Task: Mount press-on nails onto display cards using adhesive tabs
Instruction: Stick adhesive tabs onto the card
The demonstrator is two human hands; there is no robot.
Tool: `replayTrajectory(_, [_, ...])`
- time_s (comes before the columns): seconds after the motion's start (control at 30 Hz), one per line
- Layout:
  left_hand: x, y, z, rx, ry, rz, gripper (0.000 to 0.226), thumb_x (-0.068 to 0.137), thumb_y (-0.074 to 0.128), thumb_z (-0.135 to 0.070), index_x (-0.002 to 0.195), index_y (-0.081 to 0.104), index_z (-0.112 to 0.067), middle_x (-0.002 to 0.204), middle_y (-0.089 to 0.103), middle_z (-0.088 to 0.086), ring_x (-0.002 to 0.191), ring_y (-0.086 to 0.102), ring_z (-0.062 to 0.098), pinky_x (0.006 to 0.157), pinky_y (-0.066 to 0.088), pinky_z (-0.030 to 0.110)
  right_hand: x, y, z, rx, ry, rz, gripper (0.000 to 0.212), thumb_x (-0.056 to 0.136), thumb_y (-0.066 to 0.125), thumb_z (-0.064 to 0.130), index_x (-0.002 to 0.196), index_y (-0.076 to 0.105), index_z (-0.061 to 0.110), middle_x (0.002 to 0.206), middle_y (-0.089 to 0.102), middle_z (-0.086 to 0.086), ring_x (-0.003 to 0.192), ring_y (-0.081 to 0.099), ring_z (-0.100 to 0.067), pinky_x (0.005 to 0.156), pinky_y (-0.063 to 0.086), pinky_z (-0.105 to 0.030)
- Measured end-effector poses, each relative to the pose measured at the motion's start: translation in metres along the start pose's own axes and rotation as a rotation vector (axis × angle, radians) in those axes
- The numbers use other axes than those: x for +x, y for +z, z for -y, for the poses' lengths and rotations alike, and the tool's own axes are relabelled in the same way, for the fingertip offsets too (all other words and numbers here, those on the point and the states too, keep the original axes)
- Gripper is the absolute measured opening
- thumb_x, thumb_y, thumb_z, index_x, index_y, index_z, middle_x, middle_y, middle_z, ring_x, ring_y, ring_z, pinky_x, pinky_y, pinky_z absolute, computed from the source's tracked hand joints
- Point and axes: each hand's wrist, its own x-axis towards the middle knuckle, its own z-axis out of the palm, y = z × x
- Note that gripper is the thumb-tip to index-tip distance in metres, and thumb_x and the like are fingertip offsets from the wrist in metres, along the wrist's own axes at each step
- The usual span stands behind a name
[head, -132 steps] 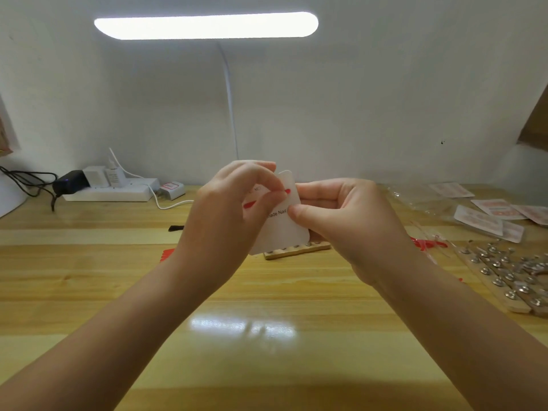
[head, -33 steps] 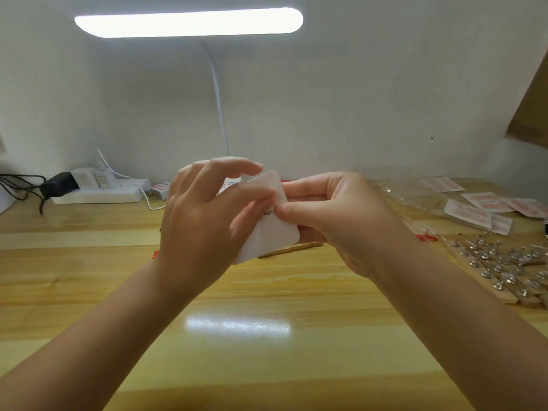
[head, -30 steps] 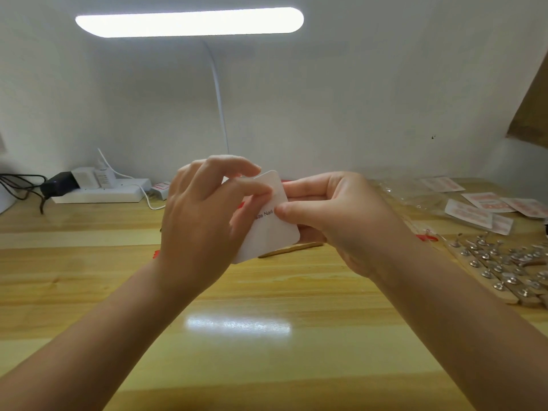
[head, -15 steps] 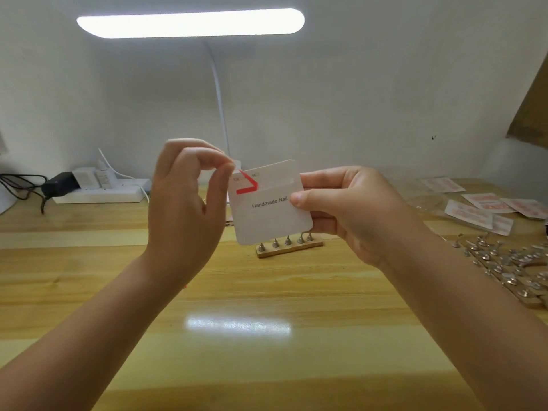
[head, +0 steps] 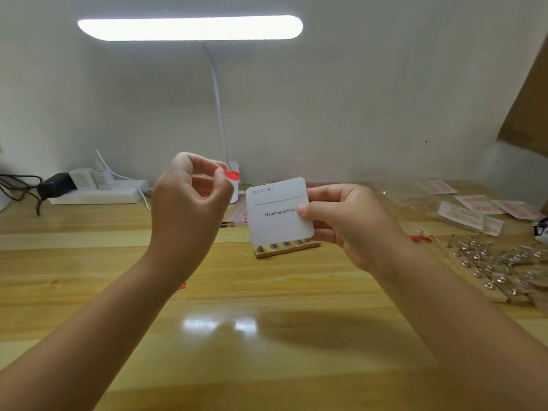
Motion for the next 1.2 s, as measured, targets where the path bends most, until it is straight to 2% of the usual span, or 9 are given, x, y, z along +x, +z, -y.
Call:
replayTrajectory(0.17, [-0.004, 0.001, 0.001, -0.009, -0.061, 0.018, 0.011, 0.081, 0.074, -0.016, 0.075, 0.064, -0.015, 0.069, 0.068, -0.006, 0.056, 0.059, -0.002, 0.052, 0.043, 0.009, 0.001, 0.004, -0.017, -0.104, 0.054, -0.058, 0.017, 0.082, 0.061, -0.007, 0.091, 0.061, 0.007, 0.093, 0.07, -0.011, 0.08, 0.072, -0.019, 0.059, 0.059, -0.03])
replayTrajectory(0.3, [-0.007, 0.005, 0.006, -0.006, -0.1, 0.076, 0.017, 0.078, 0.078, -0.019, 0.069, 0.064, -0.015, 0.062, 0.068, -0.004, 0.053, 0.06, 0.002, 0.052, 0.048, 0.014, 0.0, 0.006, -0.046, -0.417, 0.154, -0.104, 0.035, 0.076, 0.064, 0.009, 0.108, 0.052, 0.015, 0.106, 0.065, -0.01, 0.099, 0.065, -0.022, 0.076, 0.059, -0.043])
replayTrajectory(0.47, [-0.015, 0.015, 0.012, -0.017, -0.132, 0.187, 0.019, 0.075, 0.078, -0.013, 0.074, 0.061, -0.02, 0.067, 0.067, -0.003, 0.06, 0.063, 0.003, 0.058, 0.05, 0.015, -0.011, -0.002, -0.07, -0.644, 0.159, -0.106, 0.051, 0.072, 0.067, 0.023, 0.118, 0.045, 0.025, 0.083, 0.065, 0.006, 0.079, 0.06, -0.008, 0.061, 0.044, -0.026])
replayTrajectory(0.6, [-0.024, 0.029, 0.014, 0.024, -0.147, 0.254, 0.016, 0.077, 0.07, -0.01, 0.076, 0.058, -0.02, 0.067, 0.062, -0.007, 0.056, 0.053, -0.002, 0.054, 0.042, 0.009, -0.012, -0.005, -0.081, -0.827, 0.076, -0.091, 0.061, 0.073, 0.068, 0.032, 0.125, 0.039, 0.026, 0.076, 0.061, 0.009, 0.075, 0.058, -0.003, 0.066, 0.048, -0.027])
replayTrajectory(0.83, [-0.018, 0.075, 0.0, 0.021, -0.191, 0.457, 0.009, 0.082, 0.066, -0.016, 0.077, 0.063, -0.023, 0.07, 0.064, -0.009, 0.054, 0.055, -0.005, 0.045, 0.038, 0.009, -0.002, -0.014, -0.088, -0.816, 0.006, -0.044, 0.083, 0.074, 0.075, 0.044, 0.142, 0.028, 0.031, 0.073, 0.064, 0.013, 0.076, 0.061, -0.001, 0.071, 0.05, -0.027])
replayTrajectory(0.93, [-0.008, 0.109, -0.016, -0.048, -0.226, 0.565, 0.015, 0.078, 0.078, -0.016, 0.071, 0.066, -0.02, 0.066, 0.068, -0.005, 0.055, 0.064, 0.007, 0.042, 0.049, 0.022, 0.0, -0.016, -0.089, -0.841, 0.01, -0.038, 0.071, 0.071, 0.076, 0.049, 0.127, 0.035, 0.034, 0.072, 0.064, 0.014, 0.073, 0.06, 0.003, 0.067, 0.049, -0.026])
replayTrajectory(1.0, [-0.007, 0.136, -0.028, -0.075, -0.218, 0.613, 0.022, 0.073, 0.084, -0.014, 0.064, 0.065, -0.02, 0.063, 0.07, 0.0, 0.056, 0.068, 0.014, 0.052, 0.058, 0.031, 0.002, -0.016, -0.088, -0.853, 0.019, -0.027, 0.06, 0.069, 0.075, 0.05, 0.109, 0.034, 0.034, 0.067, 0.065, 0.015, 0.068, 0.06, 0.003, 0.065, 0.048, -0.027])
replayTrajectory(1.1, [-0.011, 0.176, -0.042, -0.01, -0.173, 0.692, 0.022, 0.072, 0.085, -0.021, 0.065, 0.064, -0.021, 0.06, 0.07, 0.003, 0.049, 0.064, 0.008, 0.057, 0.054, 0.023, 0.001, -0.017, -0.087, -0.911, -0.018, 0.022, 0.032, 0.077, 0.069, 0.039, 0.08, 0.044, 0.02, 0.055, 0.059, 0.015, 0.054, 0.053, -0.002, 0.058, 0.041, -0.031])
replayTrajectory(1.2, [-0.019, 0.206, -0.048, 0.058, -0.145, 0.736, 0.018, 0.077, 0.081, -0.028, 0.068, 0.069, -0.018, 0.058, 0.067, -0.001, 0.055, 0.065, 0.011, 0.054, 0.05, 0.021, -0.005, -0.02, -0.083, -1.082, -0.061, 0.126, 0.013, 0.093, 0.049, 0.022, 0.083, 0.045, 0.017, 0.105, 0.063, -0.01, 0.087, 0.047, -0.015, 0.073, 0.028, -0.024])
